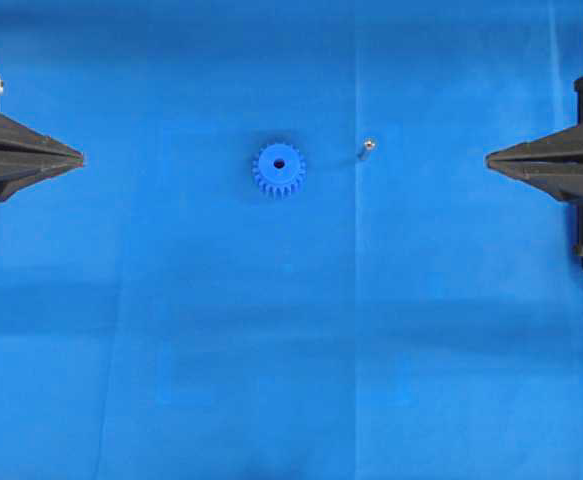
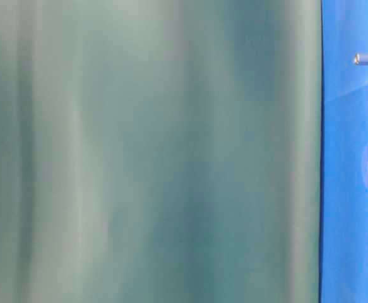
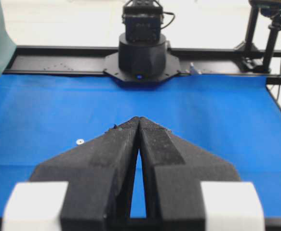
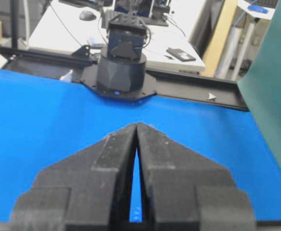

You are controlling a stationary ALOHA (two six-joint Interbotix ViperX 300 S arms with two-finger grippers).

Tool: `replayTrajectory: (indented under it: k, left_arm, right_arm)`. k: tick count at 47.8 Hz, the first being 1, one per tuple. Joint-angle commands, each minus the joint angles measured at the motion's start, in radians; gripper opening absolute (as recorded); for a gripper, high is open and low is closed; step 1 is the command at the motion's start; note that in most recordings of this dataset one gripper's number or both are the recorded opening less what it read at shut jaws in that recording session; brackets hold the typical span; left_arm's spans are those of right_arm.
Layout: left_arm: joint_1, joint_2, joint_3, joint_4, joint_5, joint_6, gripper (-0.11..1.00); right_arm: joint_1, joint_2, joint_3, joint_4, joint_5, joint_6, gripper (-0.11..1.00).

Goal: Insert the shaft placed at a random location into the center hole of the small gear at another random location.
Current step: 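Move the open right gripper left toward the silver shaft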

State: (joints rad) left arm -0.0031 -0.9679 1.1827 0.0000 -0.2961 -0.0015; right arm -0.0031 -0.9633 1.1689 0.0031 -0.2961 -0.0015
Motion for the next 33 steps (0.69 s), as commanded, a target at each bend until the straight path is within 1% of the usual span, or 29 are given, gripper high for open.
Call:
replayTrajectory:
  k: [1, 7, 10, 17, 21, 23, 26, 30, 33]
  left_arm:
    - [0.008, 0.003, -0.021, 0.003, 0.008, -0.008, 0.0]
    - [0.008, 0.005, -0.02, 0.002, 0.02, -0.015, 0.0]
    - [0.008, 0.008, -0.02, 0.002, 0.02, -0.018, 0.0]
    - [0.008, 0.009, -0.015, 0.002, 0.02, -0.023, 0.0]
    - [0.006, 0.009, -0.015, 0.003, 0.02, -0.023, 0.0]
    - [0.008, 0.009, -0.015, 0.003, 0.02, -0.023, 0.0]
    - [0.006, 0.009, -0.015, 0.003, 0.02, -0.023, 0.0]
    - [0.008, 0.008, -0.012, 0.002, 0.02, -0.023, 0.0]
    - [0.008, 0.005, -0.009, 0.002, 0.02, -0.023, 0.0]
  right_arm:
    - [-0.002, 0.005, -0.014, -0.002, -0.002, -0.002, 0.0]
    - [-0.015, 0.043, -0.018, -0.002, 0.018, 0.002, -0.06]
    - [-0.023, 0.072, -0.018, 0.0, 0.015, 0.003, -0.06]
    - [-0.051, 0.158, -0.009, 0.005, -0.034, 0.005, -0.05]
    - [-0.072, 0.213, -0.005, 0.018, -0.064, 0.006, -0.02]
    - [-0.084, 0.247, -0.005, 0.026, -0.081, 0.006, 0.02]
    - [-0.107, 0.311, -0.005, 0.037, -0.11, 0.006, 0.11]
    - [-0.135, 0.391, -0.006, 0.048, -0.152, 0.006, 0.31]
    - [-0.153, 0.456, -0.009, 0.054, -0.184, 0.006, 0.49]
